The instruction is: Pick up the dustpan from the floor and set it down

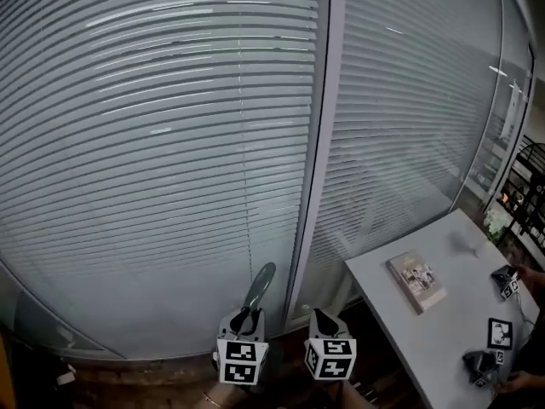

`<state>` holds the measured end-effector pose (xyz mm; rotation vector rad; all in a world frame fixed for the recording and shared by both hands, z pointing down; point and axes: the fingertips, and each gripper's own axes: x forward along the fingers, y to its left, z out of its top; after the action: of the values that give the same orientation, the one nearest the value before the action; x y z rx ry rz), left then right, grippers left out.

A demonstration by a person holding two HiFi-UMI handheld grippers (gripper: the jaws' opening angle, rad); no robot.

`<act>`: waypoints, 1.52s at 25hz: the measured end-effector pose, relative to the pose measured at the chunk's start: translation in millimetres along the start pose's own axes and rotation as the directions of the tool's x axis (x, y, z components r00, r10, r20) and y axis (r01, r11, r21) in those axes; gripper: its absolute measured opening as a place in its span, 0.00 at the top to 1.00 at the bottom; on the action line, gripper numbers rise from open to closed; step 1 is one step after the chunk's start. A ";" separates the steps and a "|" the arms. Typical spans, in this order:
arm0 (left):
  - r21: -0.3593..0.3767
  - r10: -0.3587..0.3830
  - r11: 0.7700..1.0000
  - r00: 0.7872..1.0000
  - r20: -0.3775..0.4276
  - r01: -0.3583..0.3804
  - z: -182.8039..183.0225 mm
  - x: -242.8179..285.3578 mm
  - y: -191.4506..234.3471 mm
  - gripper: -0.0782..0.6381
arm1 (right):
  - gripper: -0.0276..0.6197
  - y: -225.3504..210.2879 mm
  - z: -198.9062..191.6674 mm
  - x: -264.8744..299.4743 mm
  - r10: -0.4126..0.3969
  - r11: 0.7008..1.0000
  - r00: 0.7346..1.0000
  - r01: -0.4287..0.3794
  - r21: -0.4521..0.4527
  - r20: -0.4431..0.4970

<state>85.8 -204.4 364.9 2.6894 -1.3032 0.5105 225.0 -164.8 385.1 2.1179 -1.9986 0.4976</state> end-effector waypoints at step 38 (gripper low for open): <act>-0.112 0.336 0.938 0.939 0.066 -0.328 10.3 -192.1 175.6 0.76 | 0.91 229.4 73.4 -19.8 0.285 0.951 0.957 -0.274 -0.140 0.061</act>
<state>-158.8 -174.2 280.7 2.4432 -1.7716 0.3530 4.8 -190.1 288.7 1.8152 -2.3234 0.3166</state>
